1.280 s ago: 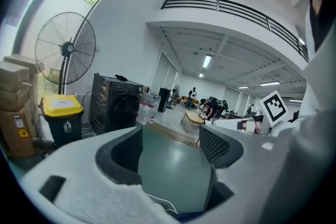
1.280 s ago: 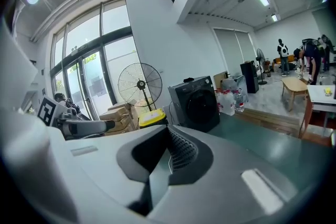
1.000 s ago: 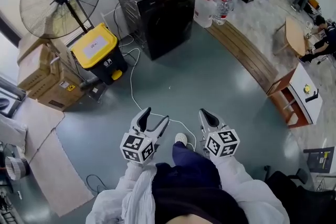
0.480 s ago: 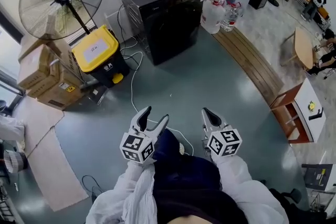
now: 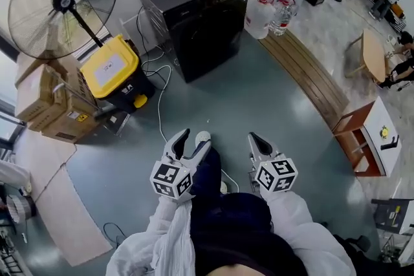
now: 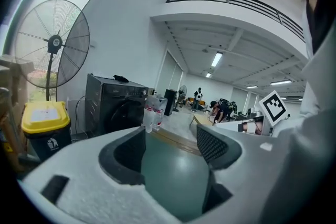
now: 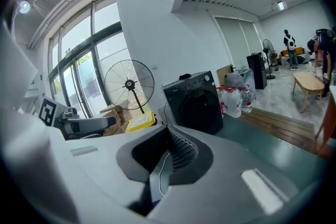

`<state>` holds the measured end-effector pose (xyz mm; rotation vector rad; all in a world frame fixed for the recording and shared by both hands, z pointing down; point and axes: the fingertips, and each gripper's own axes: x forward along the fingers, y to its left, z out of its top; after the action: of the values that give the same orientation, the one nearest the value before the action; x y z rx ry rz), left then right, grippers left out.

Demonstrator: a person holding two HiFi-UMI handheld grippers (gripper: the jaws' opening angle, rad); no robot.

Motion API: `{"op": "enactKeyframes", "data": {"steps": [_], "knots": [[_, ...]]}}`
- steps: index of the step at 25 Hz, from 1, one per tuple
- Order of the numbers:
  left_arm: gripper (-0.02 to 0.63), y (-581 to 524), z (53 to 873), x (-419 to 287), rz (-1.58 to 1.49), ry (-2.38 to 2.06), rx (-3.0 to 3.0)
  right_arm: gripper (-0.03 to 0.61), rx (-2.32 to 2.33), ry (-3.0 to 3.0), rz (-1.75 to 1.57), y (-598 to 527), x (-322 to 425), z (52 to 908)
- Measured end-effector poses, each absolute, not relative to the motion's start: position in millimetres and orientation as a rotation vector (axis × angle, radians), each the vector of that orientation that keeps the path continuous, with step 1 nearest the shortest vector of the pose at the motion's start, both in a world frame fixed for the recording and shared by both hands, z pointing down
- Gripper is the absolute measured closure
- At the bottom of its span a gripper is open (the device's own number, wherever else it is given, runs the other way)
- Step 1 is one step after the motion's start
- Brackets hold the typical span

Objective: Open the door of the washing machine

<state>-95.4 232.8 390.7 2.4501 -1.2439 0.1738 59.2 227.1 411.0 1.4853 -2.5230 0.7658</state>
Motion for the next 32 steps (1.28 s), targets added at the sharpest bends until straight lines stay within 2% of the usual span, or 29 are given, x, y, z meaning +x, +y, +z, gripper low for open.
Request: {"op": "enactKeyframes", "data": {"steps": [19, 32], "knots": [[0.314, -84.2, 367.1, -155.2, 0.169, -1.153, 2.557, 0.569, 1.618, -2.522, 0.709, -81.6, 3.0, 387.0], [0.314, -149.3, 424.5, -150.6, 0.303, -1.048, 2.482, 0.569, 1.592, -2.424, 0.815, -136.0, 4.8, 420.1]]}}
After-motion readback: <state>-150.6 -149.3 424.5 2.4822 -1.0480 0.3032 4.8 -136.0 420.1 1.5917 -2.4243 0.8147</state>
